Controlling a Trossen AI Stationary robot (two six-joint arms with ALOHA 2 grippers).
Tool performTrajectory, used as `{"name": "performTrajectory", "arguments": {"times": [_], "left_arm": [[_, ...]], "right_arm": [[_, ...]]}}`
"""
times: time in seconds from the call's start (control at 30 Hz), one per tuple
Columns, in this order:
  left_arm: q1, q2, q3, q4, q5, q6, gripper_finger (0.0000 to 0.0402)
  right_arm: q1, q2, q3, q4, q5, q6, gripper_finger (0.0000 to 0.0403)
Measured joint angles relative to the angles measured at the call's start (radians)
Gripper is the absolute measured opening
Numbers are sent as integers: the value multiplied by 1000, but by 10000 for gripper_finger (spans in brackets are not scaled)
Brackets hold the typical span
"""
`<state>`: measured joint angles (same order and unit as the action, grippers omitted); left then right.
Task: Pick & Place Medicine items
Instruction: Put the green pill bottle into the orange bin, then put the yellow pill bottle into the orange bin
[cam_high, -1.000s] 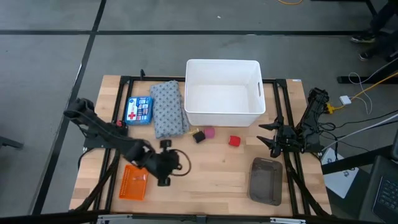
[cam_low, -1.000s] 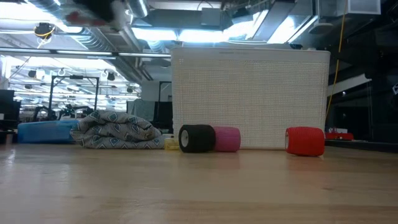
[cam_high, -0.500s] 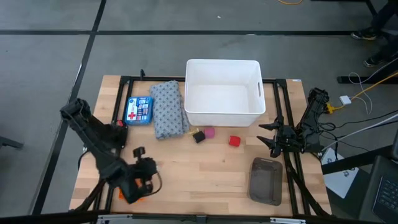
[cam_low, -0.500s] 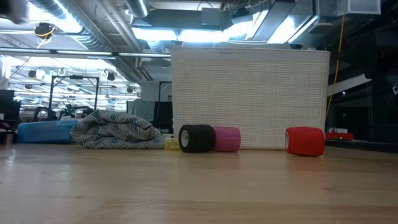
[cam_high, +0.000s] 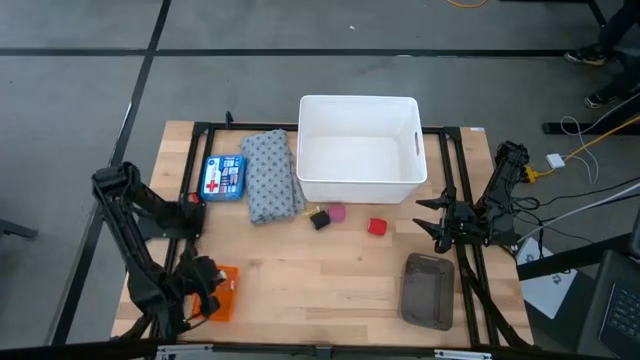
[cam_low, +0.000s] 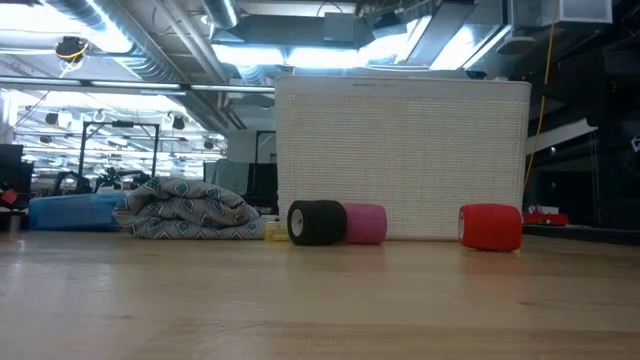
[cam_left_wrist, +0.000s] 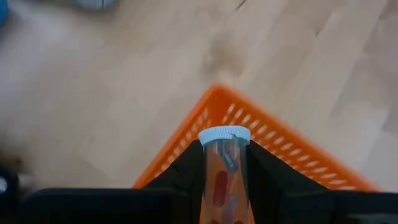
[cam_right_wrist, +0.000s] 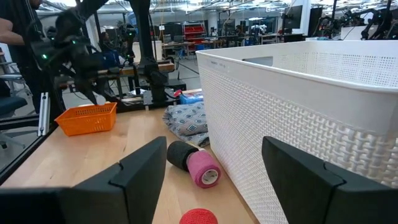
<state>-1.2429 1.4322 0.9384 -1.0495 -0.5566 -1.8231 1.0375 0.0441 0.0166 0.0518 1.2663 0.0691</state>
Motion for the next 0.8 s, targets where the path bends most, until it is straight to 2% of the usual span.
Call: {"name": "performTrajectory", "arguments": {"times": [0.17,0.27,0.63,0.7,0.8], "left_arm": [[-24,0,-90,122,2,-34,86],[-12,0,-116,136,-2,-40,99],[16,0,-117,141,-9,1,202],[21,0,-115,136,-43,7,215],[38,0,-82,114,-160,82,224]], "right_arm": [[0,0,0,0,0,0,265],[0,0,0,0,0,0,265],[0,0,0,0,0,0,265],[0,0,0,0,0,0,265],[0,0,0,0,0,0,265]]}}
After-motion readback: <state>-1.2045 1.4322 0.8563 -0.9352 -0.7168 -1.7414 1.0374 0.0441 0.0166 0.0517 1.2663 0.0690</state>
